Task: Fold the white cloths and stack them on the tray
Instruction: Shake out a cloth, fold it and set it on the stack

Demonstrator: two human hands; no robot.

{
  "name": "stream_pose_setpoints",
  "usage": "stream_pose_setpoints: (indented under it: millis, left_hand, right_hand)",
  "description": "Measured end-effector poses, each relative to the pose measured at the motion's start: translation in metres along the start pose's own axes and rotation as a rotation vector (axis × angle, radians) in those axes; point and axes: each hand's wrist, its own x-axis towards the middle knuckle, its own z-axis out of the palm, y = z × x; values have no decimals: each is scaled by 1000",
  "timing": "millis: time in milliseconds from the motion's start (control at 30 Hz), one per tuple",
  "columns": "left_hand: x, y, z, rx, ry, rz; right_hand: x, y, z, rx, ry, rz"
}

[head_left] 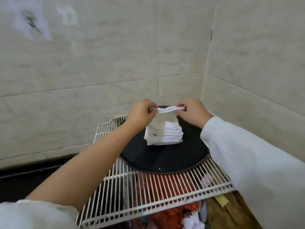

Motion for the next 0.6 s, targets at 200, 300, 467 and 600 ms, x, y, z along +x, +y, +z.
stream_pose_setpoints:
  millis: [200, 300, 467, 600]
  left_hand:
    - [37, 25, -26, -33, 132, -16]
    - [52, 25, -27, 13, 165, 6]
    - [41, 17, -17, 44, 73, -9]
    - [-3, -3, 0, 206, -275, -2]
  right_hand:
    - [34, -11, -31, 70, 155, -27]
    - [50, -11, -30, 72, 212, -33]
    - [42, -1, -19, 18, 101, -67]
    - [3, 12, 7, -154, -311, -126]
